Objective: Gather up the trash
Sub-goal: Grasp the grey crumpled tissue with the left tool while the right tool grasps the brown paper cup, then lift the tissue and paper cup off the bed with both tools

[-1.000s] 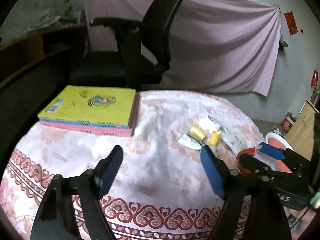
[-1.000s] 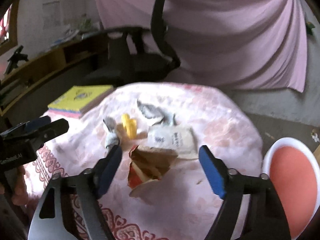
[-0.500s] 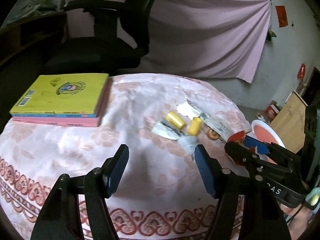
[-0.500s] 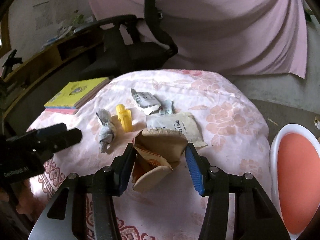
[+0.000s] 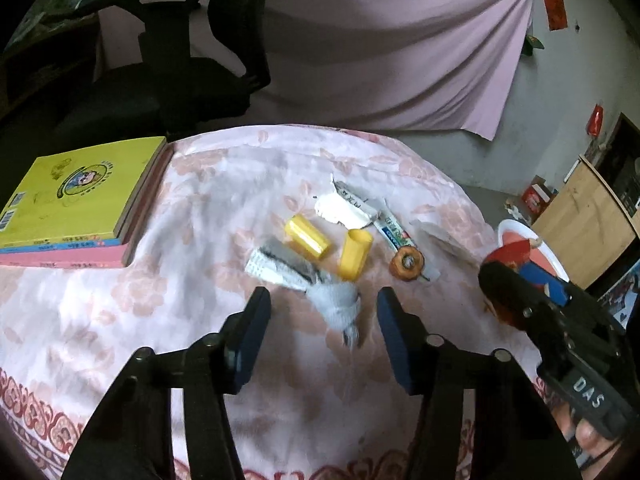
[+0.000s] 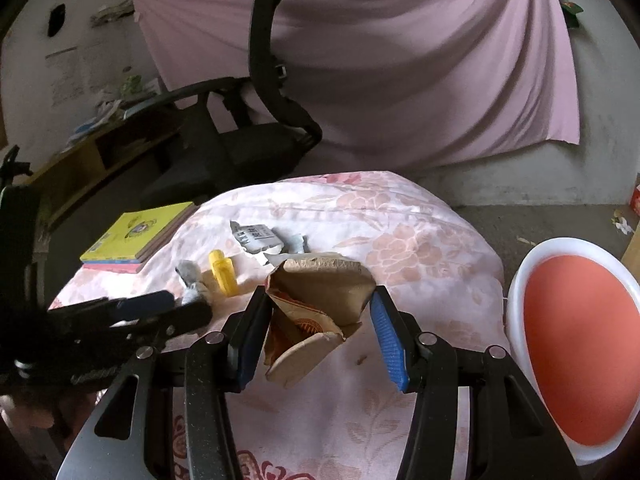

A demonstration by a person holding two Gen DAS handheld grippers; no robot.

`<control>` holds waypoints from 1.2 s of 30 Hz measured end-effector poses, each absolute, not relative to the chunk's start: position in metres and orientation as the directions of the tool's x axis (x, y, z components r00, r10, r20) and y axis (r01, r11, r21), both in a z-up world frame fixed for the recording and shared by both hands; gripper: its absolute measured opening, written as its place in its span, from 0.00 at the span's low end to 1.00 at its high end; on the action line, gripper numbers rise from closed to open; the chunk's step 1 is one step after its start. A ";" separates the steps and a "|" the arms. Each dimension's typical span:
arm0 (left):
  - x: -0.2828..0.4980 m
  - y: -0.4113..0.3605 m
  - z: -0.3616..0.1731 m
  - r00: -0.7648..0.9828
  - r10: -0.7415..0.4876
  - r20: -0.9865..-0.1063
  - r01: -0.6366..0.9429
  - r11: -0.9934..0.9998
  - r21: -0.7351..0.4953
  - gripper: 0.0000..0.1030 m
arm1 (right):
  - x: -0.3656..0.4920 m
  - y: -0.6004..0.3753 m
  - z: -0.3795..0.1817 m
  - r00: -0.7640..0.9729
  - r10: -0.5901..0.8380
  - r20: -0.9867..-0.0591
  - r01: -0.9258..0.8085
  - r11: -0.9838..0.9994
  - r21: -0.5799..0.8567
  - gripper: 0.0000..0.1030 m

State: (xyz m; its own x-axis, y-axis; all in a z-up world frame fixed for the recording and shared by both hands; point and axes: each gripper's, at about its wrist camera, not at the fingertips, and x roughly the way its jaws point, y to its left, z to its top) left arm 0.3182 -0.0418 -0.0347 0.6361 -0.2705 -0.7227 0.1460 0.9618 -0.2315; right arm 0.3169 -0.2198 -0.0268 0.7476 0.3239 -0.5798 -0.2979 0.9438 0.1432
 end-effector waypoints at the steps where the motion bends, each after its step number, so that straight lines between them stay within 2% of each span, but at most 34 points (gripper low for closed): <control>1: 0.319 -0.043 -0.036 0.632 -0.270 -0.726 0.146 0.962 -0.230 0.36 | 0.317 -0.220 -0.027 0.747 0.325 -0.580 -0.297 0.944 0.146 0.48; 3: 0.319 -0.041 -0.037 0.632 -0.268 -0.727 0.142 0.963 -0.231 0.29 | 0.318 -0.222 -0.028 0.741 0.328 -0.586 -0.295 0.943 0.155 0.48; 4: 0.319 -0.039 -0.037 0.633 -0.273 -0.725 0.140 0.961 -0.240 0.22 | 0.318 -0.222 -0.029 0.740 0.330 -0.586 -0.294 0.942 0.159 0.48; 7: 0.316 -0.032 -0.037 0.632 -0.289 -0.719 0.129 0.954 -0.271 0.20 | 0.316 -0.223 -0.028 0.743 0.337 -0.578 -0.297 0.940 0.166 0.48; 15: 0.292 -0.023 -0.031 0.673 -0.292 -0.680 0.108 0.948 -0.301 0.19 | 0.311 -0.226 -0.026 0.734 0.402 -0.547 -0.338 0.915 0.219 0.48; 22: 0.272 -0.016 -0.016 0.749 -0.291 -0.595 0.119 0.943 -0.312 0.19 | 0.306 -0.230 -0.024 0.741 0.430 -0.515 -0.351 0.903 0.249 0.48; 27: 0.256 -0.026 -0.003 0.805 -0.282 -0.522 0.158 0.950 -0.270 0.19 | 0.298 -0.229 -0.019 0.763 0.432 -0.481 -0.368 0.902 0.227 0.48; 30: 0.245 -0.032 0.004 0.838 -0.274 -0.471 0.182 0.955 -0.233 0.19 | 0.291 -0.228 -0.013 0.782 0.436 -0.445 -0.384 0.900 0.208 0.48; 36: 0.225 -0.038 0.014 0.889 -0.254 -0.380 0.195 0.963 -0.187 0.19 | 0.260 -0.233 0.004 0.837 0.470 -0.280 -0.436 0.883 0.175 0.48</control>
